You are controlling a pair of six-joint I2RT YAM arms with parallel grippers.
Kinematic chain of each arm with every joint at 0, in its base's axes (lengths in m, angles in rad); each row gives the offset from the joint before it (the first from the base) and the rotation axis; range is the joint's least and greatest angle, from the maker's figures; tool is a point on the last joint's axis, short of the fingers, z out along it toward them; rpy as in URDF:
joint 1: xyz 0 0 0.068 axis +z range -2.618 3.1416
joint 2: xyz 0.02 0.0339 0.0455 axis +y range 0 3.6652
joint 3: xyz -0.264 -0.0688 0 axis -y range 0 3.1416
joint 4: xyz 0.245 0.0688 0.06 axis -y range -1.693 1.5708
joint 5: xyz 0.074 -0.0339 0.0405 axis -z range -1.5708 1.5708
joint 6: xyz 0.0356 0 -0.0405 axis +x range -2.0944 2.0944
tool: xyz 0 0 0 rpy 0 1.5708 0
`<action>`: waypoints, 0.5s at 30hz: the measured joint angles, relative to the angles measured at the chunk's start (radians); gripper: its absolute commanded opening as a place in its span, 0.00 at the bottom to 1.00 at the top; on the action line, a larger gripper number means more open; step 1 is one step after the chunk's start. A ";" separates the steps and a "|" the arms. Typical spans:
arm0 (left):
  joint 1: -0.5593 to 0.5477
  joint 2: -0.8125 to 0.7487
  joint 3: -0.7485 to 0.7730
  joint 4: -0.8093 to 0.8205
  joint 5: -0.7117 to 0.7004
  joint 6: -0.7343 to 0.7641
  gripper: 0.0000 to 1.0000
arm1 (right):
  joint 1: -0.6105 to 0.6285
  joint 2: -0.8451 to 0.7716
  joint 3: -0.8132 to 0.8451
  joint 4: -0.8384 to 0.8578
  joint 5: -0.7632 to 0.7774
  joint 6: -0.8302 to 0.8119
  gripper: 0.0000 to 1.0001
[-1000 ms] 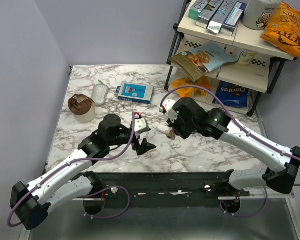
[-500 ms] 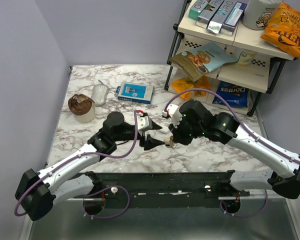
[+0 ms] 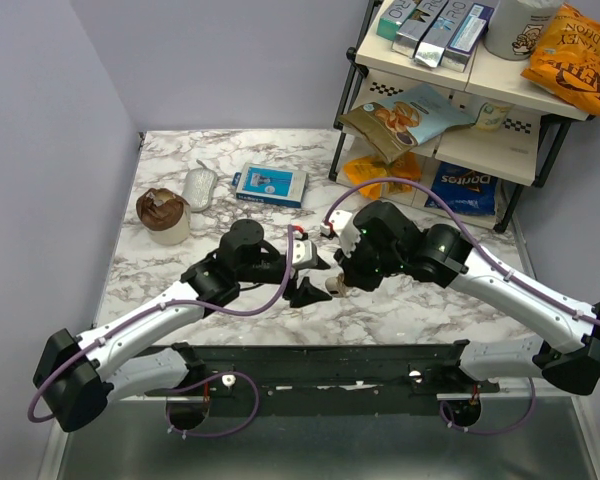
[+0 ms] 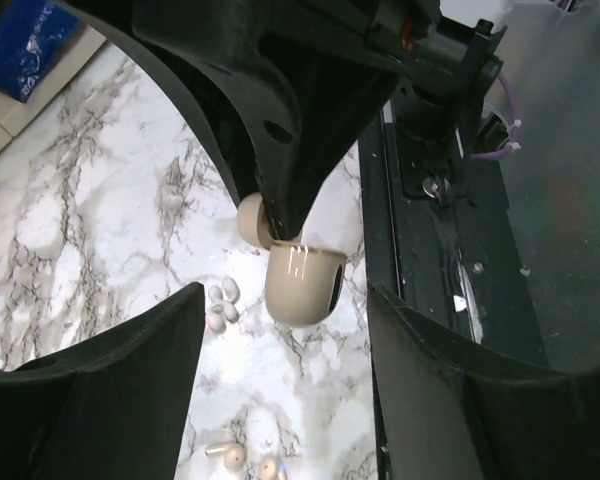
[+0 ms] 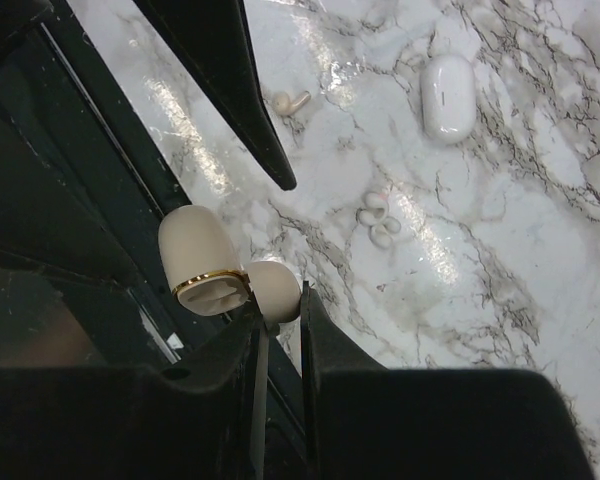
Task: Insert the wireless bluetooth earbuds into the charging case
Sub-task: Adjust the charging case.
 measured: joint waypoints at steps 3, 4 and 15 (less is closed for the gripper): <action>0.000 -0.021 0.000 -0.029 0.000 0.008 0.71 | 0.000 0.000 0.000 0.001 0.001 0.000 0.01; 0.000 -0.026 0.000 -0.030 0.000 0.009 0.70 | 0.001 0.000 0.000 0.002 0.001 0.000 0.01; -0.008 0.010 0.000 0.000 0.013 -0.032 0.55 | 0.021 0.005 0.016 0.007 0.008 0.009 0.01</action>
